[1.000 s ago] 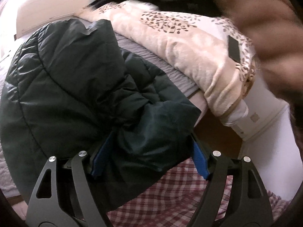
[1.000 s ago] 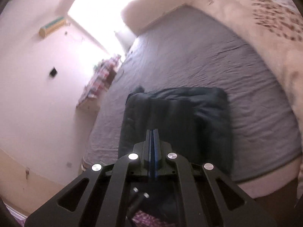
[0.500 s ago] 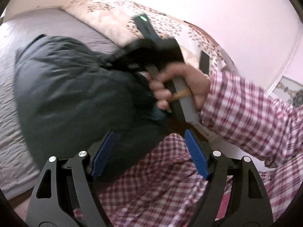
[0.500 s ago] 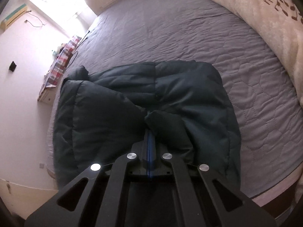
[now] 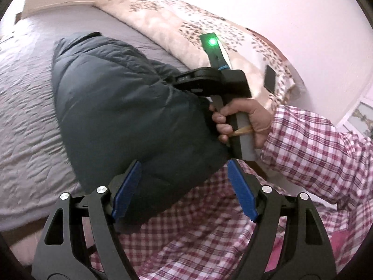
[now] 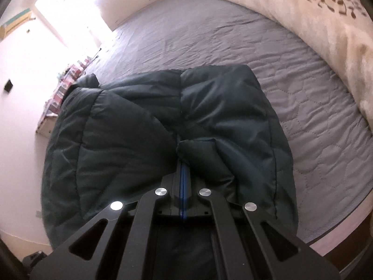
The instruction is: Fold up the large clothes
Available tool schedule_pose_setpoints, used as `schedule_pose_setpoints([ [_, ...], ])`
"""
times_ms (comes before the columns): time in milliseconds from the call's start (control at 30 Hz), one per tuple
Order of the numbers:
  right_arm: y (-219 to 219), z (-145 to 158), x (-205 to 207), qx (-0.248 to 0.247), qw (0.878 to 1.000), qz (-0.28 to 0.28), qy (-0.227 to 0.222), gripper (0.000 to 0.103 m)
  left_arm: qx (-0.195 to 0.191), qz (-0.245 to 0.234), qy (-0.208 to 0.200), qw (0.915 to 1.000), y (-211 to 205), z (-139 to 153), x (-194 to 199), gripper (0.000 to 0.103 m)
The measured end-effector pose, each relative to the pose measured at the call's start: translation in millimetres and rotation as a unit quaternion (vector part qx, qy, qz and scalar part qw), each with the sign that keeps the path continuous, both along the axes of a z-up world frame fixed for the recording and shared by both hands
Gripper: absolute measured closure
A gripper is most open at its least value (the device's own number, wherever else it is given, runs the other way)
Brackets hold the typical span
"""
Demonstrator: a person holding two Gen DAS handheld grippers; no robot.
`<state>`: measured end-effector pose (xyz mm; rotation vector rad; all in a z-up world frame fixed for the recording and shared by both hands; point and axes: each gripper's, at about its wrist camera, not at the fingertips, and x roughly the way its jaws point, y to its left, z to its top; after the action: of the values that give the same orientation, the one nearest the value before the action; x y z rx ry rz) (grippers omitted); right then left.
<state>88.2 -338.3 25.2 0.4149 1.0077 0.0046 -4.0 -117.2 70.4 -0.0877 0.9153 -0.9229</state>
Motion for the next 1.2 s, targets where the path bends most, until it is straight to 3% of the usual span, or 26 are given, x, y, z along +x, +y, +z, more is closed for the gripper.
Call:
schedule_pose_setpoints([
  [267,1,14,8,-0.013,1.0,0.003,0.024,0.103,0.011,0.089,0.035,0.9954,20,-2,-11,0.028],
  [467,14,68,-49,-0.002,0.997,0.05,-0.053,0.099,0.027,0.115,0.034,0.9924,15,-3,-10,0.028],
  [533,22,73,-72,0.001,0.996,0.067,-0.064,0.099,0.033,0.121,0.034,0.9915,11,-4,-10,0.028],
  [700,33,37,-106,-0.02,0.995,0.092,-0.045,0.1,0.038,0.138,0.039,0.989,14,-6,-7,0.028],
  [867,19,8,-95,0.036,0.995,0.086,-0.036,0.102,0.059,0.15,0.039,0.9862,13,-13,-3,0.028],
  [1200,7,-10,-91,0.078,0.992,0.09,-0.044,0.103,0.089,0.164,0.034,0.9817,2,-15,1,0.024],
])
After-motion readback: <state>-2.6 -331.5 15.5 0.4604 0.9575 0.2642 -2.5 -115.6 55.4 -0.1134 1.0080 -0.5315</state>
